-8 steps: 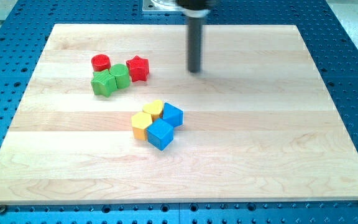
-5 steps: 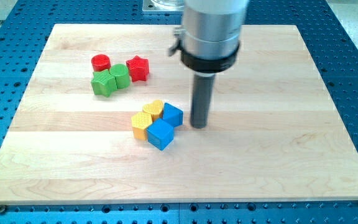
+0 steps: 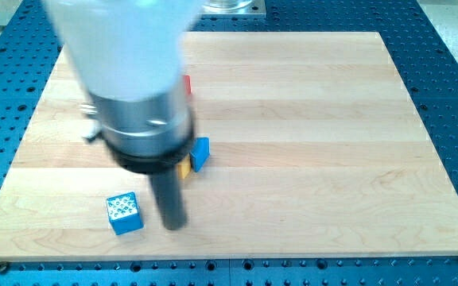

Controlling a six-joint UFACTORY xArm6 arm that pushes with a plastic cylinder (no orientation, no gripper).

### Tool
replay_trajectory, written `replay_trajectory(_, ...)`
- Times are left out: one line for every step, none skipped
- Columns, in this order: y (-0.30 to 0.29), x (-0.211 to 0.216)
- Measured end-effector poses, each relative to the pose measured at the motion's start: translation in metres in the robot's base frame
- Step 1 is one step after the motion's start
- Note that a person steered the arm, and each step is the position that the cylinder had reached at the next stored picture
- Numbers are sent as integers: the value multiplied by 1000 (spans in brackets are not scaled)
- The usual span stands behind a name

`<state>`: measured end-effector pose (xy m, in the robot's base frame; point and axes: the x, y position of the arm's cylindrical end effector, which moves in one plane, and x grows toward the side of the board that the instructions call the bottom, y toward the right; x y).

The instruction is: Place the cube at the bottom left of the board

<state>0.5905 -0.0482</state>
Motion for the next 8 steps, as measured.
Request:
replay_trajectory(-21, 4)
replay_trajectory(-53, 4)
replay_trajectory(-88, 4)
replay_trajectory(-64, -4)
replay_trajectory(-80, -17)
replay_trajectory(-131, -13)
replay_trajectory(-160, -11)
replay_trajectory(-115, -11)
